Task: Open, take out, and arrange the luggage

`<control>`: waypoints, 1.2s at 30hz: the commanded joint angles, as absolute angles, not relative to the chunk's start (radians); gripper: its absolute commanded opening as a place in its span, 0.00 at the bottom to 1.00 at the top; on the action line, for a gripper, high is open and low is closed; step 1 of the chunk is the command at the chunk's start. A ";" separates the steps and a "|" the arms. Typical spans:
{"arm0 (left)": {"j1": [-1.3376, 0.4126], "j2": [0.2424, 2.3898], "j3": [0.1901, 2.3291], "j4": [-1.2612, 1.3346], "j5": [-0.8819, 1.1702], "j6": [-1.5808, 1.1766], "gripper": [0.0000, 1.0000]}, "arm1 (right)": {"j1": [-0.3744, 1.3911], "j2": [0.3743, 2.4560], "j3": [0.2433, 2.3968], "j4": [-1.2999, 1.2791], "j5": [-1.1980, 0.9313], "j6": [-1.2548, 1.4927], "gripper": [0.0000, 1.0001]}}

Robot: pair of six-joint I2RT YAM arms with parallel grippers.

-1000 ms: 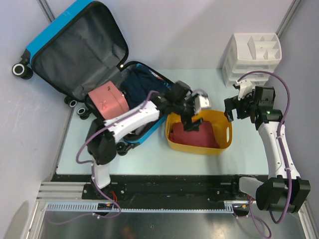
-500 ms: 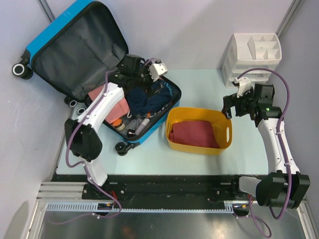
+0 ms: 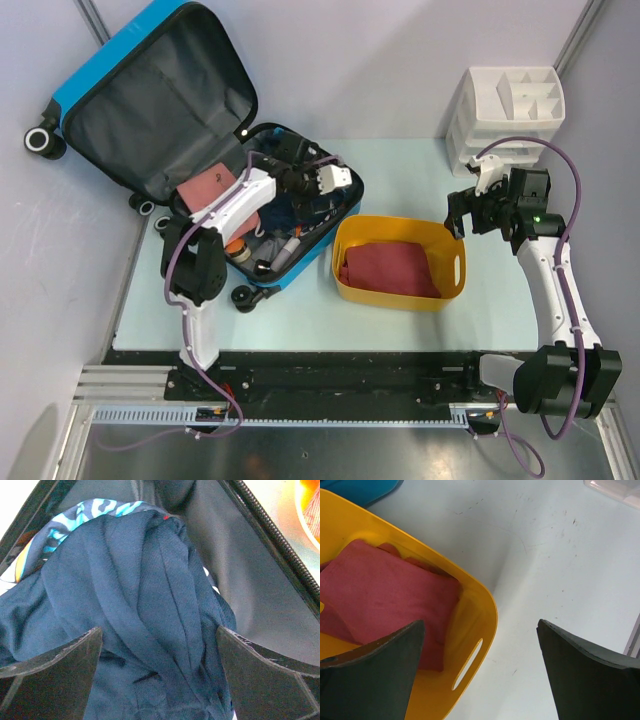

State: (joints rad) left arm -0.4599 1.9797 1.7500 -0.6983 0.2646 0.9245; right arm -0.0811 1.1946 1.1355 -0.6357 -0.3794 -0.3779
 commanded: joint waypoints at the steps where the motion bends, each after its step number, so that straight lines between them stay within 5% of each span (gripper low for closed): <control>1: -0.476 2.011 1.750 -0.699 0.242 0.989 1.00 | -0.086 1.192 1.175 -0.635 -0.376 -0.377 1.00; 14: -0.505 1.858 1.565 -0.723 0.308 1.094 1.00 | -0.086 1.203 1.180 -0.649 -0.385 -0.379 1.00; 25: -0.502 1.948 1.667 -0.726 0.235 1.045 0.99 | -0.086 1.212 1.183 -0.655 -0.387 -0.382 1.00; 29: -0.491 1.993 1.744 -0.721 0.222 1.016 0.87 | -0.086 1.209 1.187 -0.664 -0.380 -0.388 1.00; 33: -0.491 1.979 1.755 -0.721 0.235 1.031 0.57 | -0.087 1.206 1.187 -0.667 -0.374 -0.390 1.00; 35: -0.491 1.974 1.741 -0.721 0.224 1.051 0.57 | -0.086 1.207 1.187 -0.663 -0.374 -0.388 1.00; 36: -0.489 1.971 1.737 -0.721 0.216 1.057 0.65 | -0.086 1.209 1.187 -0.663 -0.379 -0.388 1.00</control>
